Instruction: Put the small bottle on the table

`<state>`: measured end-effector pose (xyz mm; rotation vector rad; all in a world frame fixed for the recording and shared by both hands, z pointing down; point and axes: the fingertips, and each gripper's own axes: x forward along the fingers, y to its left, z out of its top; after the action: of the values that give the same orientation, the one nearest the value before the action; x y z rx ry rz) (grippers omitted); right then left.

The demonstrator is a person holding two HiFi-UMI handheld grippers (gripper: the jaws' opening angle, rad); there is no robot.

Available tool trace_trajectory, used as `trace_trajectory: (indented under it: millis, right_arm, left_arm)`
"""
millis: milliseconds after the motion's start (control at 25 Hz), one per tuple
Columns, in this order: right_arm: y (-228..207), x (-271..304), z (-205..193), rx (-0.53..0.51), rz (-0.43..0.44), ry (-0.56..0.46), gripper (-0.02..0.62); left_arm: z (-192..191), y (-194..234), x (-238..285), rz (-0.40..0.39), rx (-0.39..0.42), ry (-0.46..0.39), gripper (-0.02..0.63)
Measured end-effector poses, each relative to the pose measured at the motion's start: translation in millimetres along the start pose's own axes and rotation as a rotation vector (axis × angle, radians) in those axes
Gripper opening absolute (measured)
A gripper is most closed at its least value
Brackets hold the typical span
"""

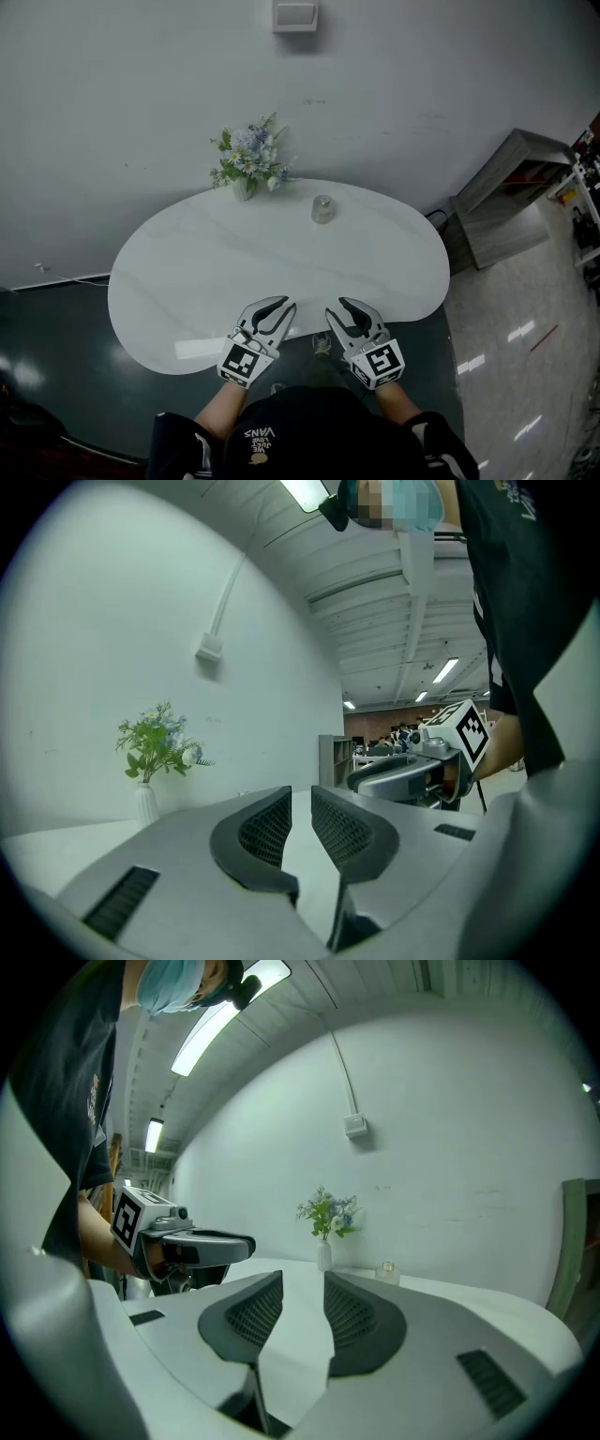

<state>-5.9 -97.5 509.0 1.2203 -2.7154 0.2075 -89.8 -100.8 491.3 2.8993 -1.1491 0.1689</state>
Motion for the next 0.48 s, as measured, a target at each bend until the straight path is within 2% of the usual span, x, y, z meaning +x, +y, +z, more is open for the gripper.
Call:
trace_trajectory:
  millis: [40, 240, 480]
  right_arm:
    - [5.3, -2.5, 1.2, -0.006, -0.004, -0.007, 0.147]
    - [31.4, -13.0, 4.3, -0.025, -0.018, -0.027, 0.091]
    - [62.9, -25.9, 0.1, -0.021, -0.024, -0.034, 0.066]
  left_arm:
    - [1.0, -2.9, -7.1, 0.0, -0.002, -0.005, 0.078]
    - [4.1, -13.3, -41.4, 0.012, -0.018, -0.029, 0.055]
    - [-3.1, -25.8, -79.5, 0.036, -0.028, -0.03, 0.039]
